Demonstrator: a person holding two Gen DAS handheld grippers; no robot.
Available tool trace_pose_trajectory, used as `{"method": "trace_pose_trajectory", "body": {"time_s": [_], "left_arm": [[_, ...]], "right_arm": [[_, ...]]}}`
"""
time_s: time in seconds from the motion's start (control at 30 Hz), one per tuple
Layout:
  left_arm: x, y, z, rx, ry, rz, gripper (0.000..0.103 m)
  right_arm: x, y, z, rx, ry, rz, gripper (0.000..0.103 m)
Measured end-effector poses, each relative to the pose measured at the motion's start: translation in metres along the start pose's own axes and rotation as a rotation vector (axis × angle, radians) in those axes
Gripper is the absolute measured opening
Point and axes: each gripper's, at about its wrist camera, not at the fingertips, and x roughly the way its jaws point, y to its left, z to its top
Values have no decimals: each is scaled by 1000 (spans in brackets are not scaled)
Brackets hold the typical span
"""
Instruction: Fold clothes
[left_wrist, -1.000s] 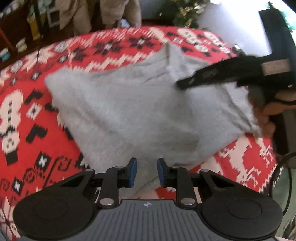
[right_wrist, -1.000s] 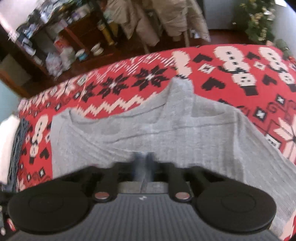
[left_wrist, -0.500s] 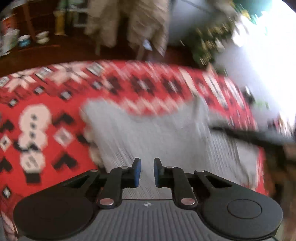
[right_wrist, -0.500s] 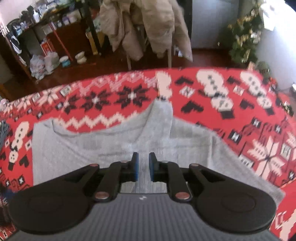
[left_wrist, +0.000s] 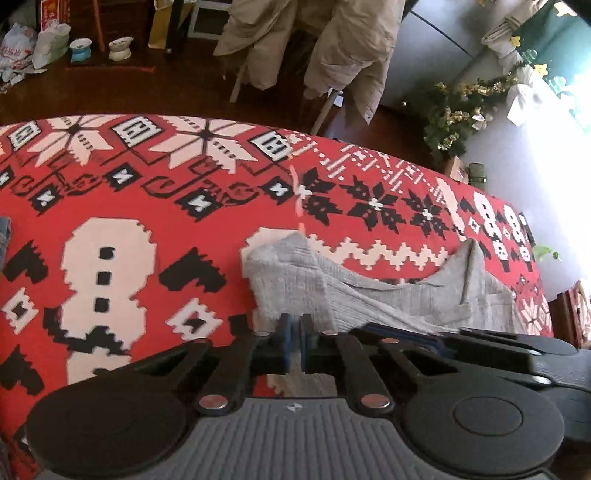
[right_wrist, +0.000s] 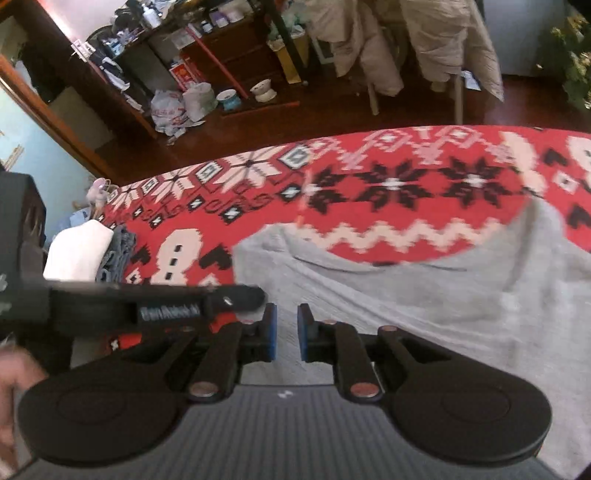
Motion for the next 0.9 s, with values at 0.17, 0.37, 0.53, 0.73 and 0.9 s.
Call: {"method": "trace_pose_trajectory", "body": {"time_s": [0.17,0.37,0.53,0.73,0.9], "left_arm": [[0,7,6,-16,-15,-6,6],[1,16,14,-36,-33,-12,5],[3,27,15,-64,-33,-14,6],[-24,29,6,-133,-62,-69,6],[-22,10,-13,-84,-8,-160,6]], "right_arm": [[27,-1,2,13,30,-25,8],[27,8,15,-59,14,-20,6],[45,8,29,-63,13,-39,5],[11,8,18,-49,-17,-24,6],[10,23,-9,-134,52,-1,6]]}}
